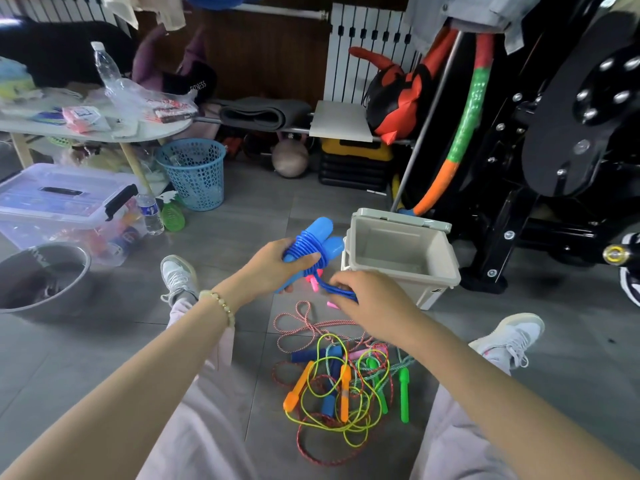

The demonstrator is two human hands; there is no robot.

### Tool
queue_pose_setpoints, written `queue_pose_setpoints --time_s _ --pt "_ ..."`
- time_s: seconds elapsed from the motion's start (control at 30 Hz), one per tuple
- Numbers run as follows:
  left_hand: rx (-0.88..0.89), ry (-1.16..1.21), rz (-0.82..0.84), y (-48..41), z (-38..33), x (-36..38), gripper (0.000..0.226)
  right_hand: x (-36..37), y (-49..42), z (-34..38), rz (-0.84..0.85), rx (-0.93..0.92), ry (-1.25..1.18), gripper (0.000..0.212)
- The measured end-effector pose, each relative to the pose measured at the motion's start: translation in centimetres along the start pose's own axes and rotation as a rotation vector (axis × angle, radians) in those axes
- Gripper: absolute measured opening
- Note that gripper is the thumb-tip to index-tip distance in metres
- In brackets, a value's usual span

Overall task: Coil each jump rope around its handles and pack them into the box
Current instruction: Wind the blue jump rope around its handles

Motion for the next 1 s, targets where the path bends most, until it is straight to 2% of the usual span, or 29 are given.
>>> queue_pose_setpoints --time_s 0.07,0.17,0.3,0.47,0.67,0.87,0.93,1.0 --pt "-0.055 -0.049 0.122 0.1 0.5 0.4 0.020 -1.9 -0.3 0.7 -0.055 -0.050 0.051 0.018" --pt "-0.090 -0.031 0.293 1.1 0.2 1.1 0.018 -3.8 -1.4 -0.3 -0.090 -0.049 -0.001 0.019" --pt "-0.104 -0.051 0.406 2.0 -0.9 1.0 0.028 -5.0 -2.2 -1.3 -0.136 -0.077 -0.111 0.013" --pt "-0.050 -0.243 0.491 2.5 -2.0 2.2 0.032 -5.1 -2.2 0.9 -0.057 -0.240 -0.057 0.016" --pt "0.081 -0.266 0.428 2.7 -3.7 2.7 0.035 -5.9 -2.6 0.4 -0.042 -0.226 -0.062 0.014" --pt "0.163 -0.329 0.380 3.3 -4.9 2.4 0.020 -6.7 -2.9 0.3 0.028 -0.210 -0.208 0.019" --pt "0.187 -0.356 0.371 3.6 -5.4 2.5 0.021 -7.0 -3.0 0.5 0.077 -0.207 -0.287 0.023" --pt "0.209 -0.419 0.355 4.0 -5.9 2.7 0.030 -6.9 -3.1 0.5 0.195 -0.197 -0.372 0.031"
Point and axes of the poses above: each hand's wrist, its own y-axis away from the middle knuckle, its own x-axis out of the palm, z = x × y, the point moved 6 cm from there along -y, towards the middle knuckle, and after that the axes turned 13 degrees about y, right-handed, at the moved point
